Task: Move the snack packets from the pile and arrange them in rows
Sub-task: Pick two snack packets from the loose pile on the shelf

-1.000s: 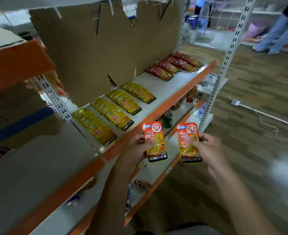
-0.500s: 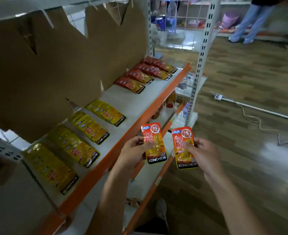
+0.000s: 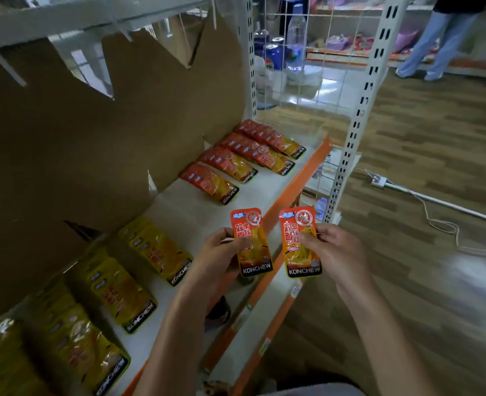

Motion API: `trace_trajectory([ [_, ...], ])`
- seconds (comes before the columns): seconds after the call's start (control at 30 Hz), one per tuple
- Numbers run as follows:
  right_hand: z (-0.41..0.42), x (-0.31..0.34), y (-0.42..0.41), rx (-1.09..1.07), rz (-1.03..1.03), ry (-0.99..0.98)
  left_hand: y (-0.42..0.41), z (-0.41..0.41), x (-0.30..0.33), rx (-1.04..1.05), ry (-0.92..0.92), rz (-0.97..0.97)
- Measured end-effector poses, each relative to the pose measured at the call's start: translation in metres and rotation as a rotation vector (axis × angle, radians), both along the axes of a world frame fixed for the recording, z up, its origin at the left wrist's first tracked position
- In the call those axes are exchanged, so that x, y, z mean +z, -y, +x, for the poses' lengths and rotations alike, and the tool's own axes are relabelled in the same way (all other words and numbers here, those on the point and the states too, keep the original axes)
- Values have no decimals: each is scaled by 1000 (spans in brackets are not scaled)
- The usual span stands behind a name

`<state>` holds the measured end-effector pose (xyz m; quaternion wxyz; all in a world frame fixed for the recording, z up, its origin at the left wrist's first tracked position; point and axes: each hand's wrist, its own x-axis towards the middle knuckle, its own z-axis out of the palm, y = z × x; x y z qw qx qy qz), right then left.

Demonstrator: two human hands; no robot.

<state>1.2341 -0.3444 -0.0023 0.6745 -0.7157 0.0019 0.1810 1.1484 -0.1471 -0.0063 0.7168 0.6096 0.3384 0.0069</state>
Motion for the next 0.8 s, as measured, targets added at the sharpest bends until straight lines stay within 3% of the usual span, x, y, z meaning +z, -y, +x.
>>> trace_trajectory([
  [0.2, 64, -5, -22, 160, -34, 2, -16, 42, -2, 82, -32, -7],
  [0.47, 165, 12, -45, 443, -51, 74, -5, 102, 11, 383, 22, -56],
  [0.8, 238, 9, -68, 609, -89, 104, 13, 129, 5, 731, 13, -82],
])
